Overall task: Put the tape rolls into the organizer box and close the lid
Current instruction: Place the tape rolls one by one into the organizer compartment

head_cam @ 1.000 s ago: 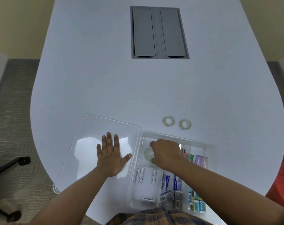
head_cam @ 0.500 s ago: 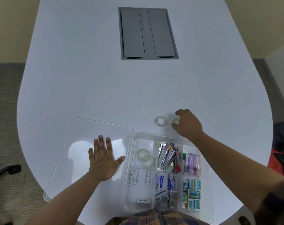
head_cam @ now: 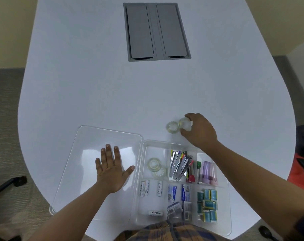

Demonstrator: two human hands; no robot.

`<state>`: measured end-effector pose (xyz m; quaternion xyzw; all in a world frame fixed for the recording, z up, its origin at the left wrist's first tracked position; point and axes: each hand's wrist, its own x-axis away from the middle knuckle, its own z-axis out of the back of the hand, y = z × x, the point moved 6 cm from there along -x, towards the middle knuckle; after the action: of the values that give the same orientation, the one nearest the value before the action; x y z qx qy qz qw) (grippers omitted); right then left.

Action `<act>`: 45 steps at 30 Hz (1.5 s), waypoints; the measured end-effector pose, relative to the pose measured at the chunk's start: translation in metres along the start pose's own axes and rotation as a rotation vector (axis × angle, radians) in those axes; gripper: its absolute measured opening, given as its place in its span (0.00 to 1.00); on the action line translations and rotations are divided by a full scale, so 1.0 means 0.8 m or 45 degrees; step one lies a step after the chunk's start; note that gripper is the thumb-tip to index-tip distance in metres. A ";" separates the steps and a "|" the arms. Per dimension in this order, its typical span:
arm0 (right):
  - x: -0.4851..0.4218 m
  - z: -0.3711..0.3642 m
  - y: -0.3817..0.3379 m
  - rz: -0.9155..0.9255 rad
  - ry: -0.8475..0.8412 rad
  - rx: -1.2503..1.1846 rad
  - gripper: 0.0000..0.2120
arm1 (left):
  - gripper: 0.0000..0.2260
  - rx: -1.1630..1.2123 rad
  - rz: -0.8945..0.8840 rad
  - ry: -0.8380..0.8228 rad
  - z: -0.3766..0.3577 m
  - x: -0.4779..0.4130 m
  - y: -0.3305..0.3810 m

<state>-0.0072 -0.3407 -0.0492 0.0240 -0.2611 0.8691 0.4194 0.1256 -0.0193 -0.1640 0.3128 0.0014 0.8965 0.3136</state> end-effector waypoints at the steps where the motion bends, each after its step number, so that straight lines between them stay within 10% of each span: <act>1: 0.009 0.001 -0.012 0.050 0.002 -0.035 0.20 | 0.45 -0.003 0.005 0.007 -0.001 -0.001 0.000; 19: 0.127 -0.089 -0.069 0.377 -0.421 0.335 0.25 | 0.46 0.042 0.000 0.028 0.007 0.004 0.004; 26: 0.124 -0.047 -0.059 0.421 -0.035 0.086 0.17 | 0.49 0.078 -0.008 0.075 0.027 0.021 0.011; 32: 0.130 -0.049 -0.007 0.405 0.064 0.214 0.30 | 0.30 0.385 -0.023 0.442 0.104 0.019 0.059; 37: 0.133 -0.072 0.014 0.436 -0.006 0.255 0.34 | 0.20 0.655 -0.340 0.329 0.153 -0.014 0.155; 45: 0.132 -0.075 0.018 0.457 0.043 0.191 0.32 | 0.12 0.000 -0.585 0.178 0.145 -0.070 0.270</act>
<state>-0.0756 -0.2443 -0.0795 -0.0063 -0.1885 0.9472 0.2592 0.1036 -0.2466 -0.0593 0.2415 0.0941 0.8212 0.5084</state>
